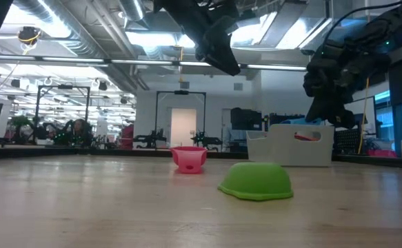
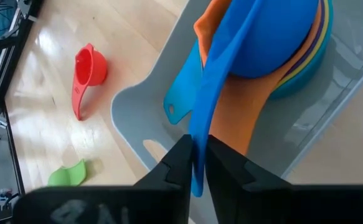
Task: Nest measuring cups in basket
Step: Stack the blue measuring cup on top of the orange measuring cup in the grey bin
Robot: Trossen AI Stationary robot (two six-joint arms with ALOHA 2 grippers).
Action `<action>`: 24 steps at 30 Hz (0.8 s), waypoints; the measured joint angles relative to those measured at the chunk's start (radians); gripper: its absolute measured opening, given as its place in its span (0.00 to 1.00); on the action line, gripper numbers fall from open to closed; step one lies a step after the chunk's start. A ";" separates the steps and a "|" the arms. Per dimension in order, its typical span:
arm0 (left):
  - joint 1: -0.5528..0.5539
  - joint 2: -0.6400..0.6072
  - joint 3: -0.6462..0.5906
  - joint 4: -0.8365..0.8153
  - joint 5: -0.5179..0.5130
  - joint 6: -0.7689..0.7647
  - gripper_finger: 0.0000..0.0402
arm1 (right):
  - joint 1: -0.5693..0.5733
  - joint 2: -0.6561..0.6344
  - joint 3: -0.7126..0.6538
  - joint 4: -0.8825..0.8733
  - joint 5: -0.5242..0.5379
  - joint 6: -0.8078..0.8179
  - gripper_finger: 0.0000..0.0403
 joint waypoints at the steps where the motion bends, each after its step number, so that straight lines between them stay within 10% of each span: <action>1: 0.000 0.000 0.000 0.000 0.000 0.000 0.29 | 0.000 0.000 0.000 -0.002 -0.002 -0.001 0.12; 24: 0.000 0.000 0.000 0.000 -0.003 0.002 0.29 | 0.000 0.035 0.000 -0.019 -0.043 0.018 0.12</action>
